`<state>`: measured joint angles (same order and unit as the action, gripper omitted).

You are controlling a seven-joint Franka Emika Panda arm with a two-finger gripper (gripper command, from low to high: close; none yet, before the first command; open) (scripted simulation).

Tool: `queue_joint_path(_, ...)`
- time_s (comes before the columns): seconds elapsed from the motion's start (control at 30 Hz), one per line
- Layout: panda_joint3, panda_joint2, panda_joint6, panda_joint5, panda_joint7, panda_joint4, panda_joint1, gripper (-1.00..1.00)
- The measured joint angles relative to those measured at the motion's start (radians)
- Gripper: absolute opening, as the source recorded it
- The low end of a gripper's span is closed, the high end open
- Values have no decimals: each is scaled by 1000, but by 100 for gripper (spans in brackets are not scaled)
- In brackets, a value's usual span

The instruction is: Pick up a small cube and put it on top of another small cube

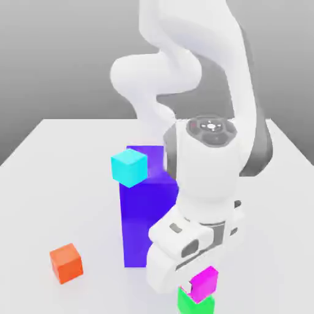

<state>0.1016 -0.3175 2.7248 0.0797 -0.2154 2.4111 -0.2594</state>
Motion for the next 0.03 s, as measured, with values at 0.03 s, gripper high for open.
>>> queue_joint_path(0.03,0,0,0,0,0,0,0,100)
